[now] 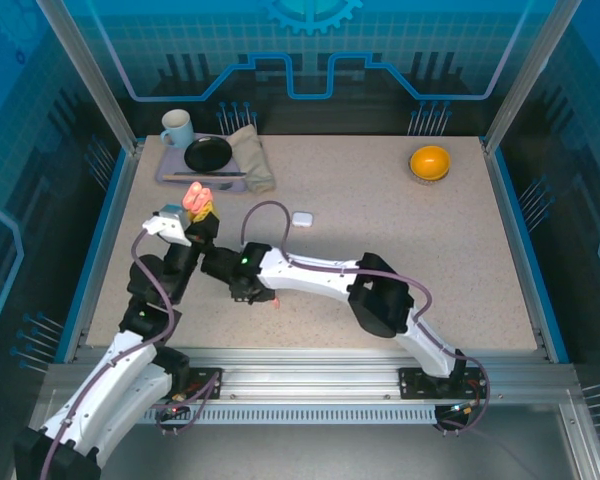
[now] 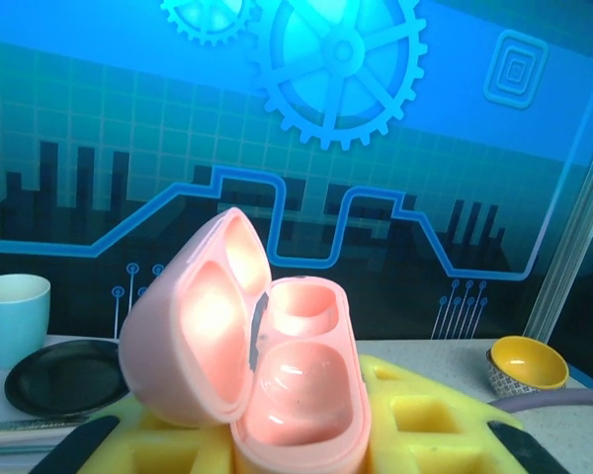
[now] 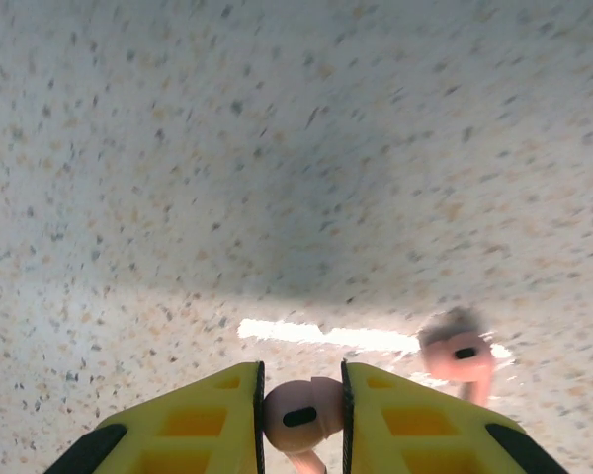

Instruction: Insert wireless bluetooth earbuds into charging case

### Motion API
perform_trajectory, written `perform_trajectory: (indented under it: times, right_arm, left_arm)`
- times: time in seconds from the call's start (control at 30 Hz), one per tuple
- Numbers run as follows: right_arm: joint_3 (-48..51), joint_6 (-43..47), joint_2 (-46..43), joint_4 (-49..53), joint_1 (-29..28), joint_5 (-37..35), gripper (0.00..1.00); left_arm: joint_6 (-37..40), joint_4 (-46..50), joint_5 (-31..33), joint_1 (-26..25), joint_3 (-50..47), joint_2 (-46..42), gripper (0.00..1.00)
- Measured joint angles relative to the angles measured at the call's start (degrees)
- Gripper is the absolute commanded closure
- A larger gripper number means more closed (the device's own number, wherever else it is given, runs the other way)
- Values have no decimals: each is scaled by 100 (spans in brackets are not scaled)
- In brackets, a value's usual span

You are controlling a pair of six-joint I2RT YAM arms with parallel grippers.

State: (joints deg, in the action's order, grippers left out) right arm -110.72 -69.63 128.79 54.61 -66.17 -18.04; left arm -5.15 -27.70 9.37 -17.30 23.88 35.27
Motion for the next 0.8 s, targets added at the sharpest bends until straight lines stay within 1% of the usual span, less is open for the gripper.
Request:
perform_trajectory:
  times: [0.27, 0.4, 0.6, 0.8]
  right_arm:
    - [793, 142, -560, -304, 739, -245, 76]
    - [1207, 256, -752, -455, 997, -358, 76]
    - [1572, 450, -848, -562, 1187, -503, 77]
    - [1840, 625, -1045, -758, 1287, -608, 78]
  left_arm:
    - [7, 46, -170, 0, 111, 168, 100]
    - [9, 46, -280, 0, 118, 273, 100]
    - [9, 72, -474, 0, 249, 501, 100]
    - [11, 42, -826, 0, 302, 686, 100]
